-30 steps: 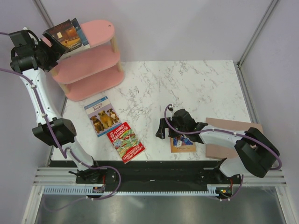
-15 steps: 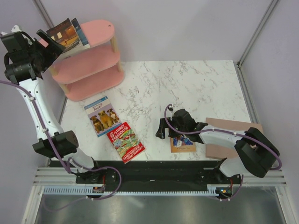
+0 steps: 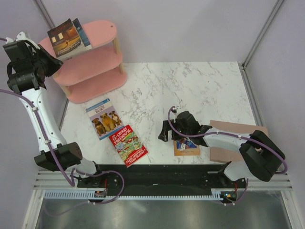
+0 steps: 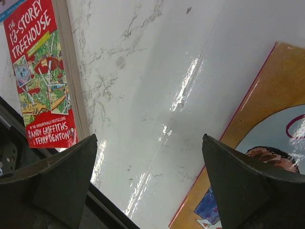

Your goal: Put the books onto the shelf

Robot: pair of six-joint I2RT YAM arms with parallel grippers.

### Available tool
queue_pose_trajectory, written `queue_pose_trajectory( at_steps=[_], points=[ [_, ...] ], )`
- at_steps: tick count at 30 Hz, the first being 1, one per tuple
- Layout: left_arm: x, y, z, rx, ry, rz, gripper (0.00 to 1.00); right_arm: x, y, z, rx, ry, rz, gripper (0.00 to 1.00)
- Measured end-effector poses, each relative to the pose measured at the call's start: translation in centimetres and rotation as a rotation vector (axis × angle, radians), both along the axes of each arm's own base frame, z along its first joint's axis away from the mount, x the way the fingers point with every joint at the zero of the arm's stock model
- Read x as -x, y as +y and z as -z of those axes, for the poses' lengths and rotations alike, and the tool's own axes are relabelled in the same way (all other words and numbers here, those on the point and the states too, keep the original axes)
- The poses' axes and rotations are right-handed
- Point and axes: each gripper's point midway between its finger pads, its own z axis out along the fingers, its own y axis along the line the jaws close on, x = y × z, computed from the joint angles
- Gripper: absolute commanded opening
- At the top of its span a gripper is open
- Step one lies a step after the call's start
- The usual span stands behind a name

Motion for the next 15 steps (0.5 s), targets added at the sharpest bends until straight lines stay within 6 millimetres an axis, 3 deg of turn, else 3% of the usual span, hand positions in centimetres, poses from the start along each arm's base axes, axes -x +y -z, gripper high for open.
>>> queue_pose_trajectory(
  at_steps=[15],
  points=[
    [-3.5, 2.1, 3.6, 0.022, 0.088, -0.038, 0.02, 0.0, 0.0, -0.1, -0.003, -0.002, 0.000, 0.98]
  ],
)
